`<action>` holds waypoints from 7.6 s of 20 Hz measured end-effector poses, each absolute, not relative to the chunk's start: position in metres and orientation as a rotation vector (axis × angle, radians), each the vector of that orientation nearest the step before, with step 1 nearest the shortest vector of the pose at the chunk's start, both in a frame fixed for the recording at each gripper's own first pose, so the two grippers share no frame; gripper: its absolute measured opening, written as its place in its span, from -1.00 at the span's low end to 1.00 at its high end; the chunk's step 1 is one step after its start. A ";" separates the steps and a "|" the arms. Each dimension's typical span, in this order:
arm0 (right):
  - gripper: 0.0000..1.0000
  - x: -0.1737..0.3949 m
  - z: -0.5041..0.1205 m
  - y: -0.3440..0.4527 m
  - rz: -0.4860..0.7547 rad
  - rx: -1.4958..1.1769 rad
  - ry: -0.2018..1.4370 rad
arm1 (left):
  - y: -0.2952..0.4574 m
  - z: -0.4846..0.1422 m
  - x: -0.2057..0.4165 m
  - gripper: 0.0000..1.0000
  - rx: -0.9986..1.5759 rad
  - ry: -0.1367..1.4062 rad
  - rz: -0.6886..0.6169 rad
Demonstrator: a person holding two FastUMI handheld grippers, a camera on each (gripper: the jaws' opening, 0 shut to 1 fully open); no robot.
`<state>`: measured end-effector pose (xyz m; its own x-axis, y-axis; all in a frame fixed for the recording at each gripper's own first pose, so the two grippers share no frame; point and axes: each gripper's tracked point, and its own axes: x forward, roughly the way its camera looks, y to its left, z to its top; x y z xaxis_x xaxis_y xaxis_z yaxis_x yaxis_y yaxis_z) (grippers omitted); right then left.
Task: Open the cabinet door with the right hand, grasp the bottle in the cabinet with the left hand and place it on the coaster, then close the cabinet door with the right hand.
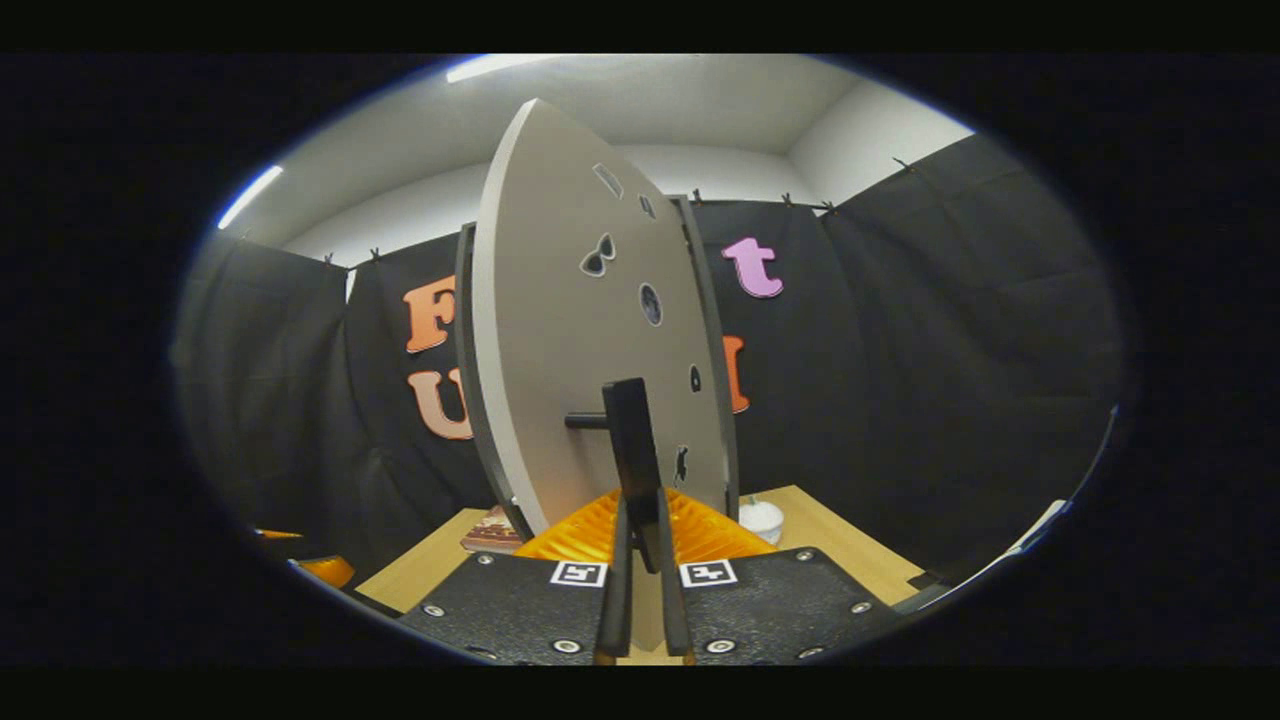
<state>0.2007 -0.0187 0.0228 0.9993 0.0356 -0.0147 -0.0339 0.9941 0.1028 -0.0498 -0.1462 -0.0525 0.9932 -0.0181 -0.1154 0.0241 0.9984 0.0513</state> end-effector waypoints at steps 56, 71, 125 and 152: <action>-0.27 0.205 0.002 -0.029 -0.084 0.147 0.090 | -0.373 -0.011 0.394 0.71 0.076 -0.018 -0.210; -0.22 0.164 -0.027 -0.008 -0.013 0.185 0.232 | -0.303 -0.071 0.227 0.70 0.149 -0.022 -0.163; -0.22 0.119 -0.055 0.009 0.082 0.259 0.422 | -0.199 -0.249 0.094 0.98 0.112 0.145 -0.013; 0.25 0.186 0.012 -0.058 0.046 0.179 0.065 | -0.178 -0.095 0.043 0.97 0.102 0.062 0.022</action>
<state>0.1860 -0.0583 0.0116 0.9968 0.0518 -0.0608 -0.0401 0.9830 0.1791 0.0425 -0.1777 -0.0948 0.9978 0.0252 -0.0609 -0.0189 0.9945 0.1027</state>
